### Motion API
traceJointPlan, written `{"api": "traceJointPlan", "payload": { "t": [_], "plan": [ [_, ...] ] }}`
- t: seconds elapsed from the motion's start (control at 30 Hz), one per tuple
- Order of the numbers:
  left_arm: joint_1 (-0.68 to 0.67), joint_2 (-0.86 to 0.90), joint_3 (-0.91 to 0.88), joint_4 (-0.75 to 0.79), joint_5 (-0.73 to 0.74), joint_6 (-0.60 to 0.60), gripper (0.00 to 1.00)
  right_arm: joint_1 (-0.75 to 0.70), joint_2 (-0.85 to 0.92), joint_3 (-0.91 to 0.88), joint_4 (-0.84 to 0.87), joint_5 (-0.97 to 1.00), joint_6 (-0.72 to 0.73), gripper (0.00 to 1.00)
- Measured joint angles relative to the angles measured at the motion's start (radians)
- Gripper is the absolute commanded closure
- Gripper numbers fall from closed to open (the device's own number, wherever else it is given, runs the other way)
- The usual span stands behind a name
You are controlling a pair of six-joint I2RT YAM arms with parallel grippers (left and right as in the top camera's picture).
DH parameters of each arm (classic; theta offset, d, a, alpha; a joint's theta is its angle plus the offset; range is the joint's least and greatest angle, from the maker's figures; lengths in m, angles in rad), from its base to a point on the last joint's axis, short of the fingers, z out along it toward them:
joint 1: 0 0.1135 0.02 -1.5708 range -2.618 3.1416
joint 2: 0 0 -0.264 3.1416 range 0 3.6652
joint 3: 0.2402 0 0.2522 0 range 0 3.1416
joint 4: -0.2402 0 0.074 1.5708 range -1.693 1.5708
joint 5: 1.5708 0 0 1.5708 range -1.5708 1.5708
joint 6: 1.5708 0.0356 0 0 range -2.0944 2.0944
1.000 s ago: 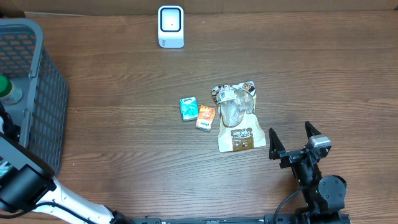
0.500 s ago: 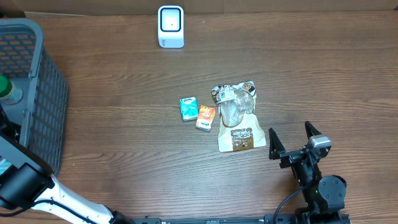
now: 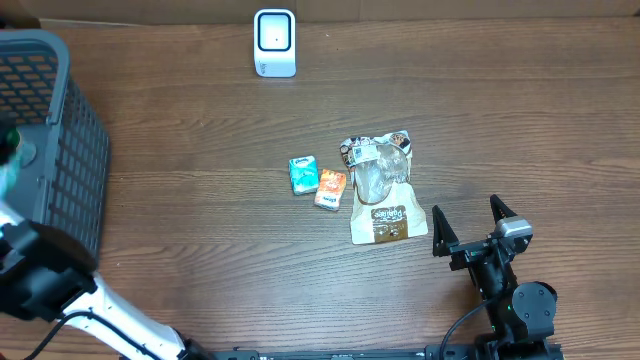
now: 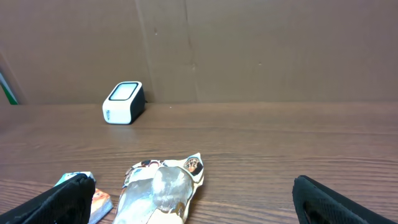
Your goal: Scan the item barcode
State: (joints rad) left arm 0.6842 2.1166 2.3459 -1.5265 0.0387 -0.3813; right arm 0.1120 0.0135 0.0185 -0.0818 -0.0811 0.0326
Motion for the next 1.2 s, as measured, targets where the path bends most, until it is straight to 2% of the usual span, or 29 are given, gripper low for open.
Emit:
{"api": "traceJointPlan", "payload": {
  "t": [0.23, 0.47, 0.67, 0.8, 0.97, 1.2],
  "plan": [
    [-0.206, -0.116, 0.193, -0.05, 0.006, 0.0, 0.96, 0.0, 0.0, 0.0, 0.0, 0.0, 0.0, 0.0],
    [-0.396, -0.341, 0.238, -0.103, -0.063, 0.0, 0.96, 0.0, 0.0, 0.0, 0.0, 0.0, 0.0, 0.0],
    [-0.597, -0.364, 0.232, -0.164, -0.138, 0.0, 0.96, 0.0, 0.0, 0.0, 0.0, 0.0, 0.0, 0.0],
    [-0.754, -0.346, 0.136, -0.151, -0.216, -0.004, 0.96, 0.0, 0.0, 0.0, 0.0, 0.0, 0.0, 0.0],
    [-0.922, -0.341, -0.075, -0.119, -0.319, -0.04, 0.96, 0.0, 0.0, 0.0, 0.0, 0.0, 0.0, 0.0],
    [-1.038, -0.336, -0.457, 0.06, -0.362, -0.129, 0.96, 0.0, 0.0, 0.0, 0.0, 0.0, 0.0, 0.0]
  ]
}}
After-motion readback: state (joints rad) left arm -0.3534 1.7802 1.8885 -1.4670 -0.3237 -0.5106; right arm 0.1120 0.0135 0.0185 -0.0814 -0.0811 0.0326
